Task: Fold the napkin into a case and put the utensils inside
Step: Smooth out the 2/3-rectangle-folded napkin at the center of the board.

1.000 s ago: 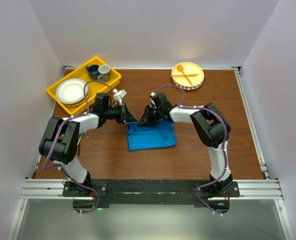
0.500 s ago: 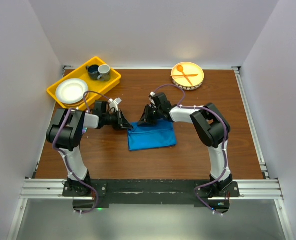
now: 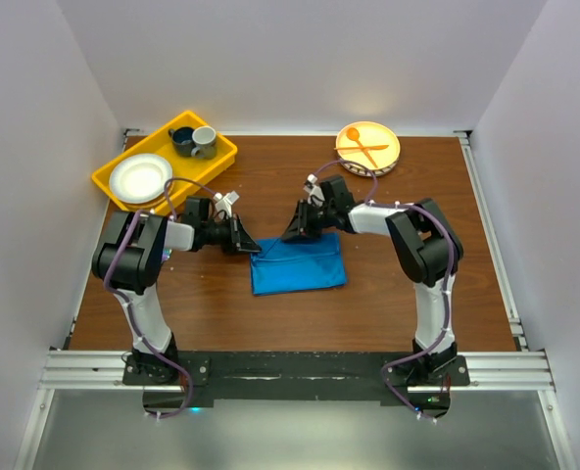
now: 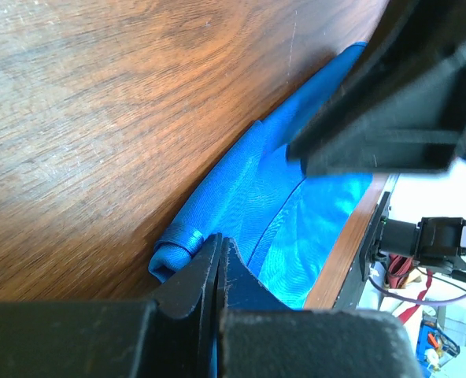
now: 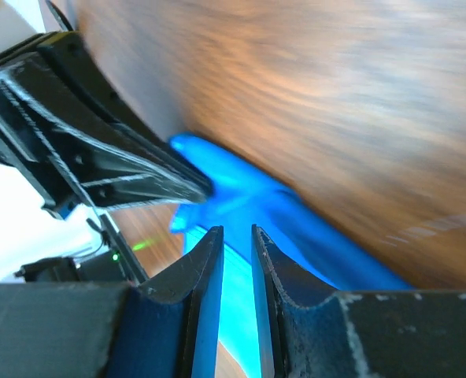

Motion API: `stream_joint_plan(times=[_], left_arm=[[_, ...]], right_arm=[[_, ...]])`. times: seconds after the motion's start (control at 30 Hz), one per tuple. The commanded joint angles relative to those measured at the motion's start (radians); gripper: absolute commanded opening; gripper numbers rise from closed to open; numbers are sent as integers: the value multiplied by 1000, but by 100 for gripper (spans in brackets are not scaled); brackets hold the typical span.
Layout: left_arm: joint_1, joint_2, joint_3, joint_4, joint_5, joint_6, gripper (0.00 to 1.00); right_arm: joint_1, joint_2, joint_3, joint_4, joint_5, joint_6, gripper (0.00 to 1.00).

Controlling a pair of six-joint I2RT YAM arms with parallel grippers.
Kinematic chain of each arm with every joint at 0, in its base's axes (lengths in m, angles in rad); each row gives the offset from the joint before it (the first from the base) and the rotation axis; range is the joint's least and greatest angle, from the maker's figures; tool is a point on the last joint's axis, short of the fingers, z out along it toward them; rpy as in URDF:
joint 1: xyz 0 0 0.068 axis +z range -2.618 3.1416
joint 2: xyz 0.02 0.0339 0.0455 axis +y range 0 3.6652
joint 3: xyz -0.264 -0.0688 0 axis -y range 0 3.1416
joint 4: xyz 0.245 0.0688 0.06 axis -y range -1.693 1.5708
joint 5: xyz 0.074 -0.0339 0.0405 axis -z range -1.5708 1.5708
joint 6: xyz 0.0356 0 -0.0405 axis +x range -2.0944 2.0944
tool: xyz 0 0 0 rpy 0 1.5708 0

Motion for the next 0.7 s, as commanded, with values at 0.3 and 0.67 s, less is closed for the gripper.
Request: stream_joint_plan(times=[0.3, 0.67], left_arm=[[20, 69, -39, -87, -198, 99, 0], [27, 66, -39, -87, -202, 101, 0]], right_arm=[[-236, 97, -66, -87, -154, -239, 21], [-362, 40, -83, -237, -204, -435, 20]])
